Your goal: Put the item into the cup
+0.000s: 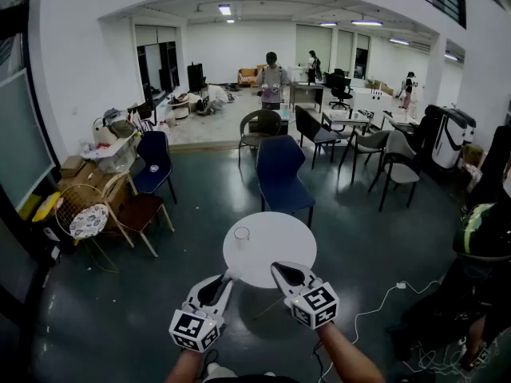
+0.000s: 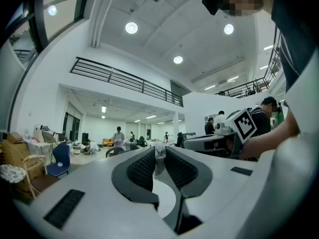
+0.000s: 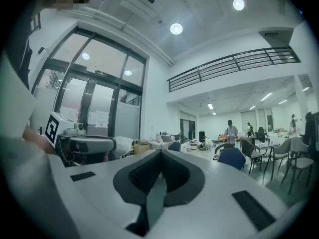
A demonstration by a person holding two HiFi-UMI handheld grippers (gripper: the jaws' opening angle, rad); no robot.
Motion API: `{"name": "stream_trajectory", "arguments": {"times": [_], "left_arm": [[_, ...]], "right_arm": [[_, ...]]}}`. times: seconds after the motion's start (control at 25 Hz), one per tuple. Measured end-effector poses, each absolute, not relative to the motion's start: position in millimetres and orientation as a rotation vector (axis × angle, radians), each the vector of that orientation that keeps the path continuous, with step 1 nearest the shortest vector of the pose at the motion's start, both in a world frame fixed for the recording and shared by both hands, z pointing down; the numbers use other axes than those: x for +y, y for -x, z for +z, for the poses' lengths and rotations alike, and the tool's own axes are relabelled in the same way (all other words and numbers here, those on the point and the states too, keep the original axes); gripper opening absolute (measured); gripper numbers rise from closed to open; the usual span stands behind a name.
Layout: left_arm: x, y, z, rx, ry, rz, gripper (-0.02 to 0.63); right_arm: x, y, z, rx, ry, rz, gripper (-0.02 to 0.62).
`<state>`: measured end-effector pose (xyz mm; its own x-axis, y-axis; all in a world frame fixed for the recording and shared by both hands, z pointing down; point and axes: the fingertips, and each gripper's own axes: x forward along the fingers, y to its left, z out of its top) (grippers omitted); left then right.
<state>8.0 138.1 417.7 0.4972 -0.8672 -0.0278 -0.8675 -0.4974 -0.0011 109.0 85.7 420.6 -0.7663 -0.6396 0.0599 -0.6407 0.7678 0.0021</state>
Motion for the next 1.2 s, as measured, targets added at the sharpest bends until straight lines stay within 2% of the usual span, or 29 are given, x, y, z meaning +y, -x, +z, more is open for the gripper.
{"name": "stream_trajectory", "arguments": {"times": [1.2], "left_arm": [[132,-7,430,1.624,2.724,0.070,0.074]], "right_arm": [[75,-117,431,-2.916,-1.063,0.089,0.017]]}}
